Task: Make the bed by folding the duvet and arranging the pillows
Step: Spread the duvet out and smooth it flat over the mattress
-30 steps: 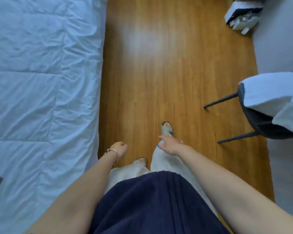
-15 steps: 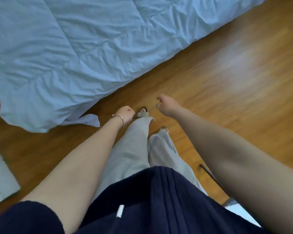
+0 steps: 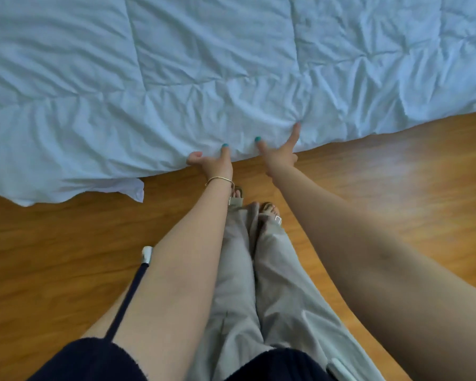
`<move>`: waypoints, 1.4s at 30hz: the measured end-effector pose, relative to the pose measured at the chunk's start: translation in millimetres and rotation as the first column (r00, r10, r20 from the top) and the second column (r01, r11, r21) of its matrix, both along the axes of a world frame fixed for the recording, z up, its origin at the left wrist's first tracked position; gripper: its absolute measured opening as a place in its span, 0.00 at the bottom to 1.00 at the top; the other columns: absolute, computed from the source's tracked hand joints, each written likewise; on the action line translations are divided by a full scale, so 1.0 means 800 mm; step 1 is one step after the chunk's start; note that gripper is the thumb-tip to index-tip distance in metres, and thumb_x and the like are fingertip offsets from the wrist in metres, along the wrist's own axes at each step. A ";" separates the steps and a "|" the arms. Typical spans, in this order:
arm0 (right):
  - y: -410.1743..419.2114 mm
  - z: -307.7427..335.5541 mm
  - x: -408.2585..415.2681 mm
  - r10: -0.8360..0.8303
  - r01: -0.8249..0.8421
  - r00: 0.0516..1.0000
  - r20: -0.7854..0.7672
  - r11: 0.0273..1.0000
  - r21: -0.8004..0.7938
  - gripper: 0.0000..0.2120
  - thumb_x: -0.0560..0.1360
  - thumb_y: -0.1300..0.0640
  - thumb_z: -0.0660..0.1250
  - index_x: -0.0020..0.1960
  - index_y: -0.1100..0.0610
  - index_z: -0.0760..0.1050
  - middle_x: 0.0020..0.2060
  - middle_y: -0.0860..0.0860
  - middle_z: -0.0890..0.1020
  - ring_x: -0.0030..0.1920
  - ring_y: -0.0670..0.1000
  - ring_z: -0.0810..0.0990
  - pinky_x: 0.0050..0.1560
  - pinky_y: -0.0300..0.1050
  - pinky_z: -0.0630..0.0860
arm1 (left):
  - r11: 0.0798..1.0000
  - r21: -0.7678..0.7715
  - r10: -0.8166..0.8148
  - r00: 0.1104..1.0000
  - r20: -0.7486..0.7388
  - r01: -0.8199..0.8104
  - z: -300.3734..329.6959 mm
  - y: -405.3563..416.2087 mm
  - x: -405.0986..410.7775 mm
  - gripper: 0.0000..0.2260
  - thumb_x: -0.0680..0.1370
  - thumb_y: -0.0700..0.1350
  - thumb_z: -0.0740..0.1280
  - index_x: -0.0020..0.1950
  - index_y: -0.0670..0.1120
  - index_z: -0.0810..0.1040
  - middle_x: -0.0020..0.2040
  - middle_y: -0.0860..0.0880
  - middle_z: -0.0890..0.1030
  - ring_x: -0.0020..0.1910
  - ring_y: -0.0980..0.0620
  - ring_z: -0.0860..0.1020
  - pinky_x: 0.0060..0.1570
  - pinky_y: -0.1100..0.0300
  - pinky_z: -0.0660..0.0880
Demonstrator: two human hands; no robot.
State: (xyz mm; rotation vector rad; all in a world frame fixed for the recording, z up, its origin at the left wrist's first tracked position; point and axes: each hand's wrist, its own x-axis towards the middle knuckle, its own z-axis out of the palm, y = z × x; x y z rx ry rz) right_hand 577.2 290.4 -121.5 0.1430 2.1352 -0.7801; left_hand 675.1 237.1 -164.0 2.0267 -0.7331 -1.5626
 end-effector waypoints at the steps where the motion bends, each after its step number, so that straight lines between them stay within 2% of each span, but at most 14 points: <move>1: -0.001 -0.002 -0.002 -0.087 0.088 0.996 0.032 0.996 -0.015 0.47 0.72 0.46 0.72 0.74 0.30 0.40 0.67 0.60 0.63 0.40 0.52 0.72 0.55 0.56 0.78 | 0.999 -0.011 0.039 0.999 -0.005 -0.039 -0.005 -0.005 -0.002 0.26 0.69 0.41 0.72 0.52 0.48 0.54 0.59 0.39 0.65 0.47 0.42 0.72 0.49 0.43 0.76; 5: 0.003 -0.008 -0.001 -0.278 0.286 0.958 0.069 0.917 -0.277 0.48 0.69 0.60 0.74 0.76 0.35 0.48 0.62 0.48 0.68 0.50 0.44 0.76 0.59 0.47 0.76 | 0.977 -0.215 0.028 0.997 0.074 -0.011 0.013 -0.002 -0.010 0.20 0.70 0.31 0.65 0.51 0.45 0.56 0.52 0.44 0.64 0.46 0.44 0.70 0.49 0.49 0.73; 7: 0.015 -0.005 0.006 -0.195 0.185 0.981 -0.001 0.934 -0.306 0.43 0.71 0.65 0.70 0.76 0.42 0.54 0.56 0.38 0.69 0.46 0.29 0.74 0.50 0.27 0.72 | 0.912 -0.370 -0.110 0.974 0.199 0.178 0.031 0.020 -0.002 0.15 0.70 0.29 0.60 0.51 0.43 0.61 0.49 0.45 0.67 0.44 0.49 0.69 0.47 0.62 0.71; 9: 0.035 0.003 0.018 -0.123 0.099 0.990 -0.073 0.956 -0.275 0.37 0.72 0.66 0.68 0.75 0.45 0.59 0.53 0.35 0.70 0.43 0.25 0.74 0.41 0.23 0.71 | 0.844 -0.412 -0.221 0.923 0.316 0.343 0.041 0.048 0.014 0.10 0.71 0.28 0.58 0.50 0.39 0.69 0.45 0.47 0.71 0.43 0.49 0.70 0.43 0.71 0.65; 12: 0.075 0.009 0.036 0.013 -0.014 1.000 -0.011 0.996 -0.087 0.33 0.74 0.63 0.67 0.73 0.42 0.60 0.46 0.48 0.77 0.42 0.46 0.78 0.40 0.33 0.75 | 0.828 0.057 -0.545 0.775 0.321 0.558 0.042 0.090 0.042 0.15 0.75 0.31 0.59 0.60 0.41 0.74 0.52 0.44 0.77 0.51 0.45 0.75 0.47 0.64 0.67; 14: 0.102 0.006 0.045 0.086 -0.088 0.991 0.099 0.996 0.016 0.39 0.72 0.61 0.71 0.75 0.43 0.55 0.56 0.54 0.78 0.46 0.50 0.79 0.49 0.37 0.75 | 0.652 0.407 -0.739 0.657 0.149 0.640 0.027 0.116 0.066 0.19 0.77 0.36 0.62 0.67 0.43 0.70 0.63 0.43 0.75 0.60 0.43 0.74 0.58 0.59 0.70; 16: 0.118 0.003 0.049 0.072 -0.079 0.978 0.197 0.996 0.028 0.46 0.70 0.60 0.74 0.77 0.42 0.49 0.69 0.55 0.71 0.58 0.55 0.77 0.58 0.49 0.76 | 0.500 0.493 -0.847 0.521 0.105 0.713 0.018 0.124 0.080 0.14 0.79 0.41 0.60 0.64 0.42 0.74 0.63 0.42 0.77 0.60 0.41 0.75 0.59 0.55 0.72; 20: 0.125 0.033 0.031 0.069 -0.072 0.974 0.216 0.997 0.008 0.46 0.72 0.65 0.71 0.77 0.40 0.47 0.45 0.53 0.77 0.41 0.52 0.79 0.42 0.45 0.79 | 0.428 0.432 -0.890 0.453 0.052 0.793 0.040 0.116 0.065 0.15 0.79 0.43 0.56 0.61 0.45 0.77 0.60 0.42 0.79 0.58 0.41 0.78 0.60 0.52 0.74; 25: 0.143 0.080 -0.003 0.290 -0.296 0.953 0.086 0.953 0.061 0.40 0.74 0.60 0.70 0.77 0.44 0.51 0.54 0.52 0.73 0.55 0.54 0.78 0.55 0.51 0.78 | 0.366 0.324 -0.930 0.359 0.083 0.873 0.073 0.098 0.029 0.13 0.74 0.45 0.57 0.51 0.48 0.80 0.51 0.46 0.82 0.50 0.43 0.80 0.52 0.54 0.78; 29: 0.170 0.099 -0.028 0.361 -0.372 0.927 0.099 0.917 0.147 0.21 0.77 0.57 0.66 0.70 0.56 0.71 0.62 0.55 0.77 0.60 0.55 0.77 0.60 0.47 0.74 | 0.242 0.309 -0.970 0.218 0.112 0.920 0.097 0.093 -0.006 0.13 0.74 0.43 0.56 0.47 0.46 0.80 0.47 0.46 0.82 0.48 0.44 0.80 0.51 0.53 0.79; 36: 0.252 0.095 -0.075 0.183 -0.214 0.960 0.211 0.968 0.134 0.17 0.78 0.57 0.63 0.65 0.61 0.75 0.60 0.54 0.78 0.58 0.53 0.77 0.54 0.42 0.72 | -0.018 0.386 -0.994 -0.059 0.097 0.922 0.100 0.129 -0.084 0.14 0.73 0.45 0.54 0.45 0.46 0.79 0.46 0.43 0.82 0.48 0.44 0.81 0.52 0.51 0.79; 38: 0.272 0.093 -0.120 0.149 -0.179 0.959 0.243 0.978 0.106 0.17 0.78 0.59 0.62 0.64 0.65 0.75 0.50 0.54 0.79 0.48 0.52 0.78 0.46 0.41 0.72 | -0.068 0.396 -0.992 -0.104 0.069 0.916 0.101 0.143 -0.131 0.13 0.75 0.45 0.55 0.46 0.47 0.79 0.45 0.46 0.82 0.44 0.46 0.81 0.50 0.55 0.79; 40: 0.291 0.094 -0.178 0.112 -0.139 0.961 0.255 0.986 0.092 0.14 0.78 0.60 0.61 0.59 0.66 0.76 0.38 0.52 0.75 0.38 0.51 0.75 0.37 0.40 0.69 | -0.050 0.373 -0.990 -0.096 0.107 0.926 0.097 0.156 -0.188 0.12 0.75 0.44 0.55 0.48 0.46 0.78 0.46 0.46 0.81 0.43 0.47 0.80 0.50 0.55 0.78; 42: 0.312 0.092 -0.240 0.073 -0.097 0.967 0.243 0.991 0.088 0.07 0.77 0.60 0.62 0.52 0.61 0.76 0.42 0.54 0.77 0.43 0.53 0.77 0.36 0.41 0.69 | 0.016 0.357 -0.989 -0.037 0.142 0.934 0.094 0.174 -0.247 0.11 0.75 0.46 0.56 0.51 0.49 0.77 0.50 0.47 0.81 0.49 0.47 0.80 0.55 0.52 0.77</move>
